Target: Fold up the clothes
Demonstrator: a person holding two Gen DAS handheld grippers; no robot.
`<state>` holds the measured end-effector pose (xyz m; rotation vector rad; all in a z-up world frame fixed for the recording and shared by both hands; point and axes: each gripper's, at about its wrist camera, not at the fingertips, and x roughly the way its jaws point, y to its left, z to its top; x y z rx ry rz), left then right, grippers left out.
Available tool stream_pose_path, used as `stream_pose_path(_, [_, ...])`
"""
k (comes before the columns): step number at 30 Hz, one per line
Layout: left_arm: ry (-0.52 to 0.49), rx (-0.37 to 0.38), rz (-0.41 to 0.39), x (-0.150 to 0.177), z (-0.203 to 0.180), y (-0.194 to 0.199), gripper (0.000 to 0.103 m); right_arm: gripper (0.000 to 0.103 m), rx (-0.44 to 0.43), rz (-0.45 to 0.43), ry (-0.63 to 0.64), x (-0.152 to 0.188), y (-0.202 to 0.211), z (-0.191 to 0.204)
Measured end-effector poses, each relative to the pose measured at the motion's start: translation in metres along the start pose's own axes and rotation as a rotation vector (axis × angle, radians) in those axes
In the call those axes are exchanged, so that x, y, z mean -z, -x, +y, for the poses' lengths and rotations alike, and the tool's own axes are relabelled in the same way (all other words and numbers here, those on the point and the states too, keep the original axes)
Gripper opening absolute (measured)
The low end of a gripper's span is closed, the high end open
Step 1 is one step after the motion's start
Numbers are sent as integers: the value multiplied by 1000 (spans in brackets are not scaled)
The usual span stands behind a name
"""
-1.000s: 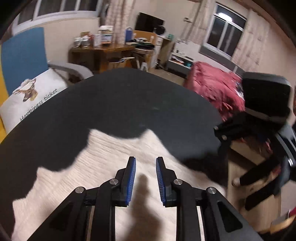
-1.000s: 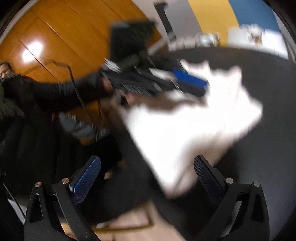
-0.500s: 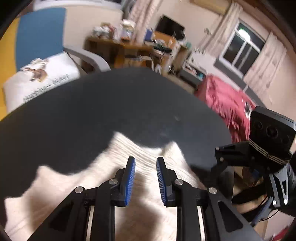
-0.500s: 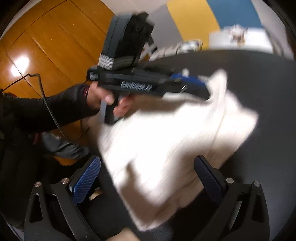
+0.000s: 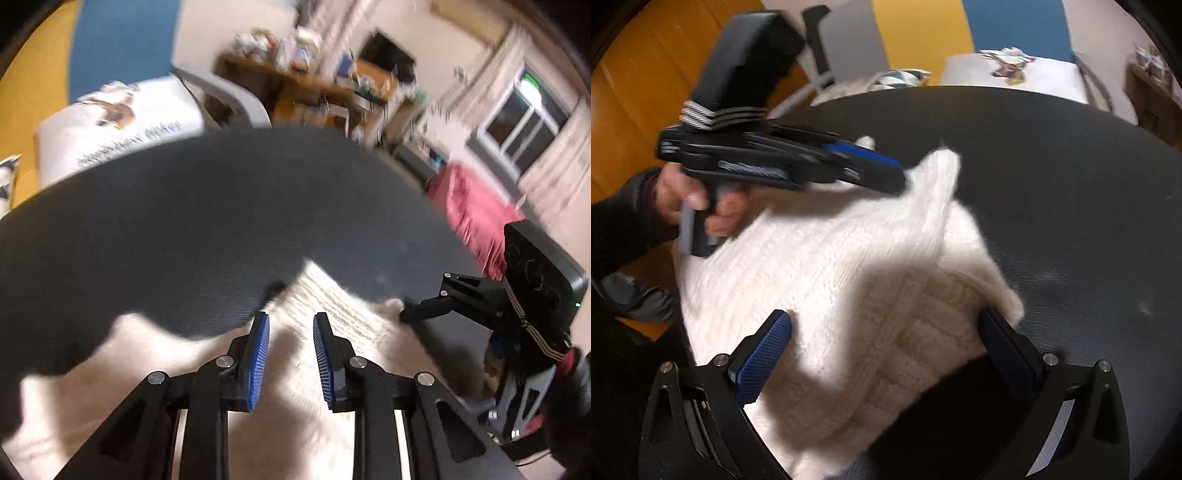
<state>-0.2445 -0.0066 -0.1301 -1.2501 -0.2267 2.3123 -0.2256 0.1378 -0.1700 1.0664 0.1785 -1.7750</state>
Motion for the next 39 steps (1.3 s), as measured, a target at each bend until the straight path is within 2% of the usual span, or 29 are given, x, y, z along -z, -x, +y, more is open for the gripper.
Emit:
stream_pose_path(3, [13,-22,-83,18,14,40,24,103,7,-3,73,-15,-2,15])
stream_pose_path(7, [-23,-114,-94,53,26,65,24,103,15,-7,171,-34,-4,35])
stream_pose_path(9, [-41,-193,-54,69,32,60,24,103,39,-2,175,-40,-9,39])
stream_pose_path(11, [-37,-269,40,83,43,38,24,103,71,8,157,-44,-15,41])
stream_pose_path(14, [-12,-238,15,83,46,43,24,103,120,22,130,-49,-25,43])
stream_pose_path(17, [7,-193,-66,86,48,72,24,103,170,36,102,-55,-34,45])
stream_pose_path(20, [-1,-186,-113,100,54,100,24,103,219,50,74,-60,-43,47])
stream_pose_path(22, [-28,-229,-88,110,60,104,24,103,251,59,56,-64,-50,49])
stream_pose_path(25, [-16,-310,5,122,77,87,25,103,269,120,47,-64,-82,62])
stream_pose_path(26, [0,-320,20,123,82,84,25,103,271,145,46,-63,-96,67])
stream_pose_path(28, [56,-291,-4,120,88,93,25,103,294,181,26,-58,-115,68])
stream_pose_path(31, [91,-198,-103,125,87,129,25,103,309,137,-54,-58,-101,67])
stream_pose_path(32, [90,-176,-127,133,85,142,25,103,331,121,-55,-57,-93,71])
stream_pose_path(35, [65,-129,-181,162,74,177,25,103,312,95,-30,-42,-77,97])
stream_pose_path(36, [63,-138,-176,175,72,181,25,103,299,93,-25,-35,-74,106])
stream_pose_path(38, [75,-210,-115,199,74,172,25,103,284,91,-15,-20,-70,122])
stream_pose_path(39, [89,-242,-98,205,79,165,25,103,310,96,-10,-10,-72,125])
